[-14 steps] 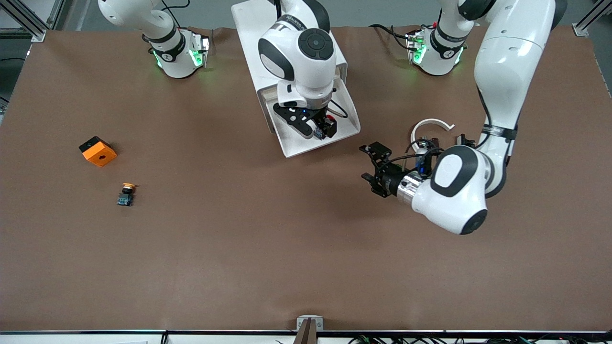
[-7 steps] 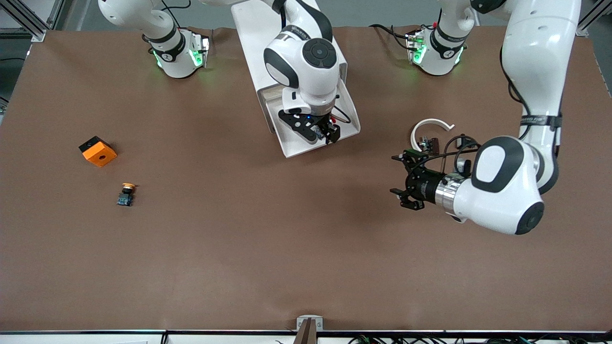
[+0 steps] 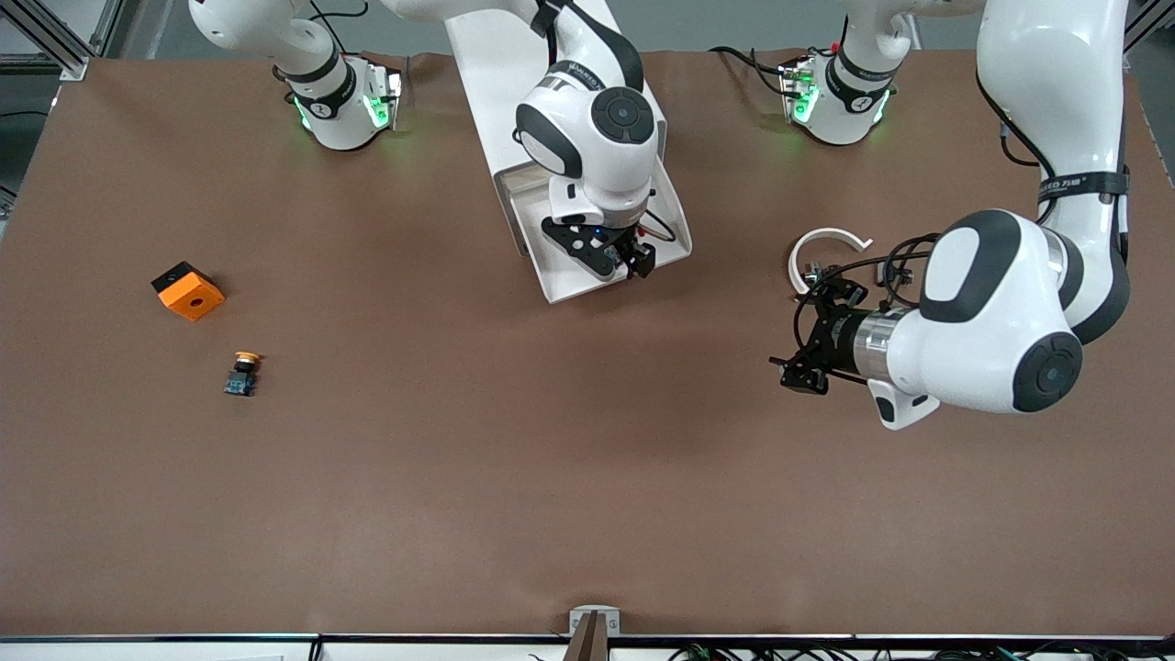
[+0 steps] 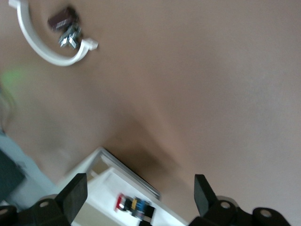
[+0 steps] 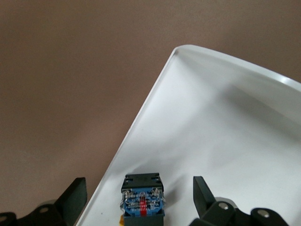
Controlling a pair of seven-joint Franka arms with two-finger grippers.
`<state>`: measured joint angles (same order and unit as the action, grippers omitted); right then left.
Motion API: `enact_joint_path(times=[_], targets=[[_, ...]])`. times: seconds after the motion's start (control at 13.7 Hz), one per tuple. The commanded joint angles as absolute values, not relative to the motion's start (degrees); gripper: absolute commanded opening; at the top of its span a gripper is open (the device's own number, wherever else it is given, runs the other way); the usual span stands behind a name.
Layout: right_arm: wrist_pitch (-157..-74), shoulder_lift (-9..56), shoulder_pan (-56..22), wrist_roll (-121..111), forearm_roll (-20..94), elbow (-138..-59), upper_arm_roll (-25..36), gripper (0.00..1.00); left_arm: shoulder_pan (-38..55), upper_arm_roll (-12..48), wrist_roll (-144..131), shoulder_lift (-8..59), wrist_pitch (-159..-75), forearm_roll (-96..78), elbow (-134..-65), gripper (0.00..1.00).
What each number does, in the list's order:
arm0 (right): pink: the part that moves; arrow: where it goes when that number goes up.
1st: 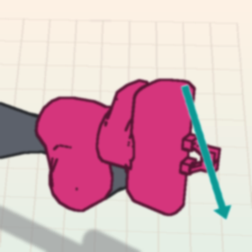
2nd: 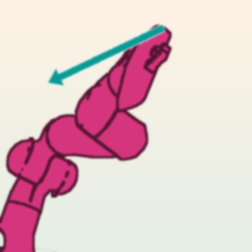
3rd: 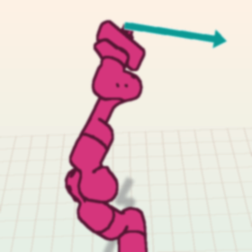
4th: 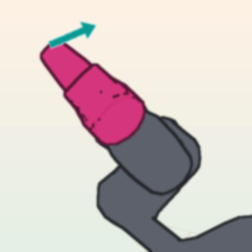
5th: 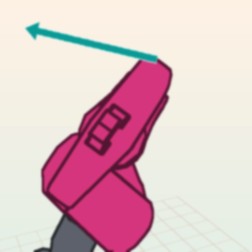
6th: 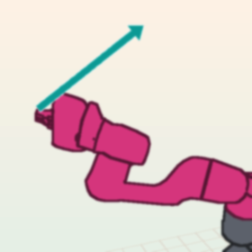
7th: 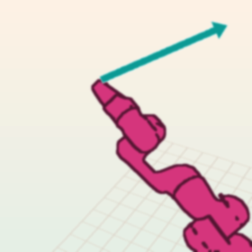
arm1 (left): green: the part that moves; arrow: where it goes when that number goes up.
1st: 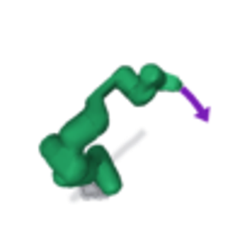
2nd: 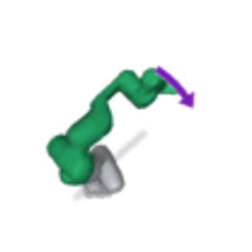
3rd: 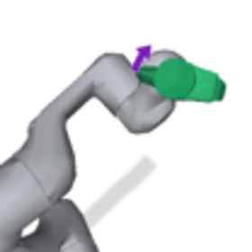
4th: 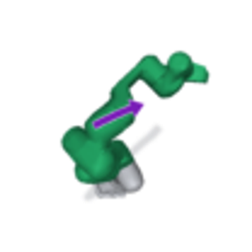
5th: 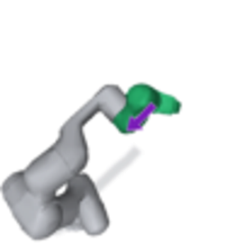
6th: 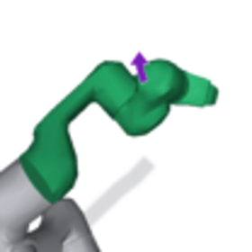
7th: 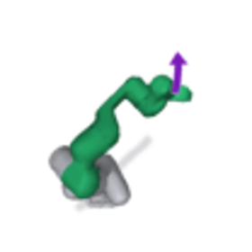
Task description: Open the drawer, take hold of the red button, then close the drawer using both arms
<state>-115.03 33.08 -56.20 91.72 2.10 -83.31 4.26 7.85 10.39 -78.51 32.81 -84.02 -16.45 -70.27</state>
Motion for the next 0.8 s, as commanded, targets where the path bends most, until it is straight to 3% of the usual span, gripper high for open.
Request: enact_joint_path(times=[0.0, 0.36, 0.73], targets=[[-114.79, 33.93, -57.39, 91.76, 1.67, -81.83, 4.66, 1.0, 8.61, 13.17, -69.38, 30.94, -83.85, -10.92, -72.51, 1.0], [-117.42, 34.54, -57.57, 91.41, 1.85, -81.91, 4.66, 1.0, 8.53, 16.61, -60.57, 27.52, -86.65, -8.0, -78.91, 1.0], [-117.42, 35.86, -57.92, 91.32, 1.49, -81.91, 4.75, 1.0, 8.44, 18.11, -53.8, 20.06, -94.64, -6.86, -91.91, 1.0]])
